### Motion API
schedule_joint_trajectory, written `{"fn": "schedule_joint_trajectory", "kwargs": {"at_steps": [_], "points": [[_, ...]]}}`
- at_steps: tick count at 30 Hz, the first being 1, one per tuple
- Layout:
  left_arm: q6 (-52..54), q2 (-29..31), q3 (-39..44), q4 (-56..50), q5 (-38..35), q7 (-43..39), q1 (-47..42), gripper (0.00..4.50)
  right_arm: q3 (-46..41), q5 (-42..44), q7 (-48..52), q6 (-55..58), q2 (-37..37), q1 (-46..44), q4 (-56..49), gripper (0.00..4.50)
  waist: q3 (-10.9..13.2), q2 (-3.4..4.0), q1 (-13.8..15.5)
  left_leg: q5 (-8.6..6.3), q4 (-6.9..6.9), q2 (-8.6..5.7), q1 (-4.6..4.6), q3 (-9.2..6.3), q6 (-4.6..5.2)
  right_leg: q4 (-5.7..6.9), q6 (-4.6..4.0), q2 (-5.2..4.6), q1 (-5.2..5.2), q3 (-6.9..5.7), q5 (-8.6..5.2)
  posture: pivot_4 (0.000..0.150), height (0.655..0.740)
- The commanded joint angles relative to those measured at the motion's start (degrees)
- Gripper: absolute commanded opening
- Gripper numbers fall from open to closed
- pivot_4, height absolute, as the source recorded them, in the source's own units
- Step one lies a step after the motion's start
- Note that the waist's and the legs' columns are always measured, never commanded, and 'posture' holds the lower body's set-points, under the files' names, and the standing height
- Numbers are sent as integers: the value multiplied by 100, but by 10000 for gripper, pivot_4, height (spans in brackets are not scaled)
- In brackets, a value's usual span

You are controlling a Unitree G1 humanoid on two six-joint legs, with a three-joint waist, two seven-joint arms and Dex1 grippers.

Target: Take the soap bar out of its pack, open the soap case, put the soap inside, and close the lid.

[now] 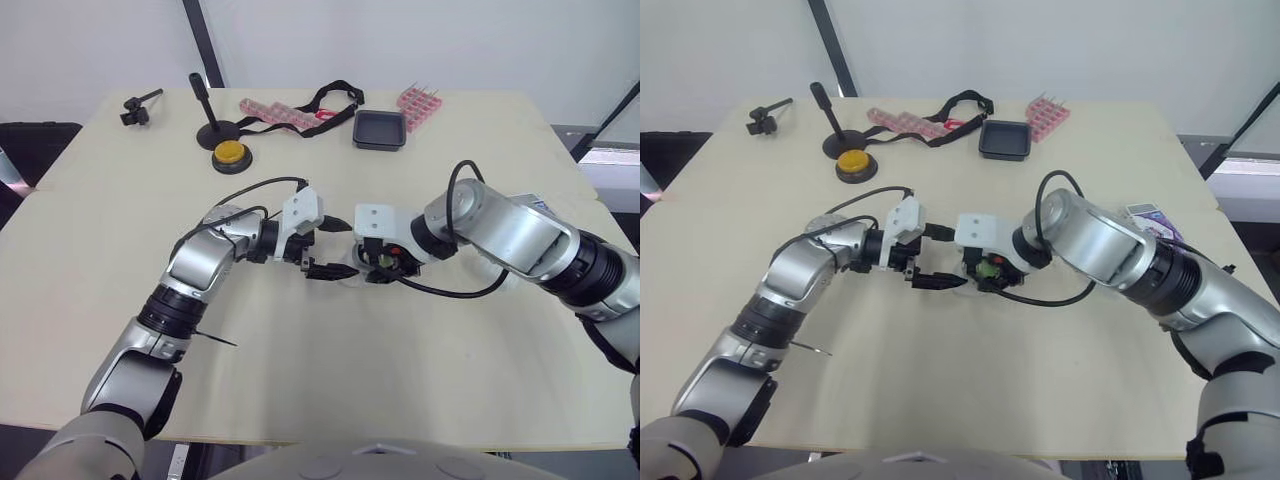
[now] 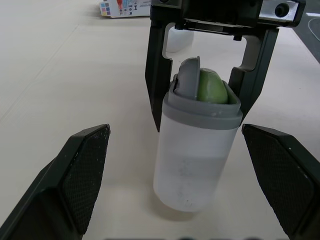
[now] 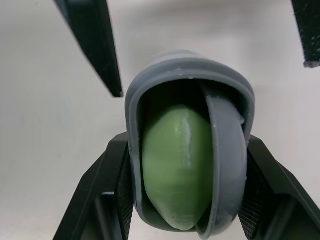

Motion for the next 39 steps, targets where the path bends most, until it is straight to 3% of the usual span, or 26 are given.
{"fn": "schedule_joint_trajectory", "kwargs": {"at_steps": [1,22,25,39], "points": [[4,25,-53,-254,-44,-93,-76,44937,-36,-194,106,-85,69,-150,-55,21448,0,0,-2,0,0,0,0,0,0,0,0,0,0,0,0,1500,7291],[-179,97,-88,-41,-24,-466,-175,44937,-21,-672,699,-701,147,-20,-62,21448,0,0,-9,2,2,0,2,0,2,9,-1,0,0,1,0,1500,7291],[-214,95,-93,-7,3,-477,-180,37319,-39,-711,748,-700,160,4,-72,21448,0,0,-7,2,3,0,2,0,2,9,-1,0,0,1,0,1500,7291],[-273,85,-174,-41,66,-522,-85,37319,-82,-831,848,-743,208,35,-31,21448,0,0,-7,3,4,0,2,0,4,11,-1,0,0,1,0,1500,7291]]}}
